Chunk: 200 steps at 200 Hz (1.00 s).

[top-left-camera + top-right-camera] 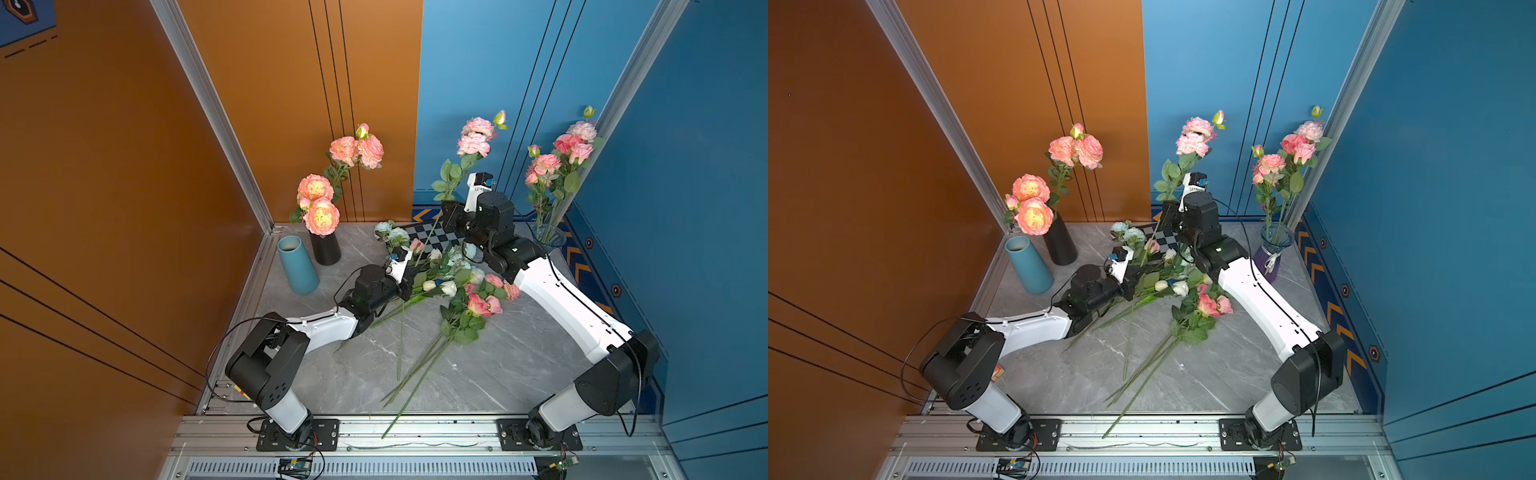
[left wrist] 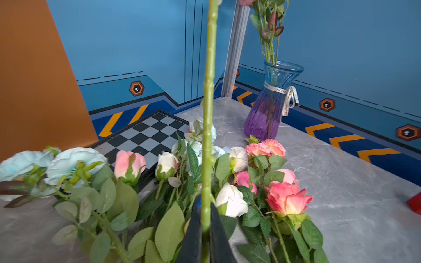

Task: Place the pink flowers into the vase
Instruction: Place the flower in the vase.

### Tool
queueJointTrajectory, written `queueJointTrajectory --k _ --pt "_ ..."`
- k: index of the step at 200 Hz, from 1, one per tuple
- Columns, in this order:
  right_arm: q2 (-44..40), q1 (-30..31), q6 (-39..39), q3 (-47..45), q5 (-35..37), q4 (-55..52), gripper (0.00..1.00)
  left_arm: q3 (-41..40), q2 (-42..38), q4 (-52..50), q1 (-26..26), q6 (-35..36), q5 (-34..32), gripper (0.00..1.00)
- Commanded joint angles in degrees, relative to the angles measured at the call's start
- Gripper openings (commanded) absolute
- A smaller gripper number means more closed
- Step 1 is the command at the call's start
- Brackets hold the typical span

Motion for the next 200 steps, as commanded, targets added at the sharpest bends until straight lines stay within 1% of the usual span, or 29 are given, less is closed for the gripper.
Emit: queueJointTrajectory --k 1,19,39,47,56,62,90,114,162,189,200 --pt "-3.04 -0.12 0.04 -1.45 -1.21 1.95 0.29 -0.87 -3.89 -0.14 0.73 5.11 -7.70 0.00" --pt "-4.19 -0.76 0.30 -2.36 -1.90 1.67 0.38 -1.11 -4.81 -0.05 0.59 8.51 -12.49 0.00" --pt "-5.26 -1.60 0.47 -2.82 -3.64 0.62 0.47 -1.02 -5.06 0.04 -0.72 14.38 -17.68 0.00" --pt "-5.42 -1.87 0.56 -2.66 -4.47 -0.17 0.55 -1.00 -5.12 0.04 -1.17 16.56 -19.13 0.00" --pt "-5.66 -2.23 1.02 -2.62 -5.53 -0.53 0.66 -1.01 -5.12 0.04 -1.71 18.76 -20.81 0.00" --pt "-5.77 -2.47 1.53 -2.76 -6.55 -0.67 0.71 -0.98 -5.19 0.04 -1.94 20.01 -21.63 0.00" --pt "-6.31 -3.24 3.89 -2.89 -10.06 -0.24 0.80 -1.40 -5.57 0.04 -2.26 23.29 -23.01 0.00" --pt "-4.76 -3.24 4.26 -1.49 -11.49 -0.20 0.84 -1.66 -6.26 0.12 -2.68 24.05 -23.49 0.00" --pt "-0.85 -2.91 4.92 1.76 -12.00 0.13 0.84 -2.35 -7.04 0.12 -3.85 25.61 -23.78 0.00" --pt "1.37 -2.80 5.05 3.66 -11.52 0.11 0.79 -3.04 -7.63 0.13 -4.35 25.98 -24.09 0.00" --pt "1.93 -2.80 5.05 4.10 -10.97 0.16 0.74 -3.18 -7.84 0.08 -4.31 26.24 -24.15 0.00"
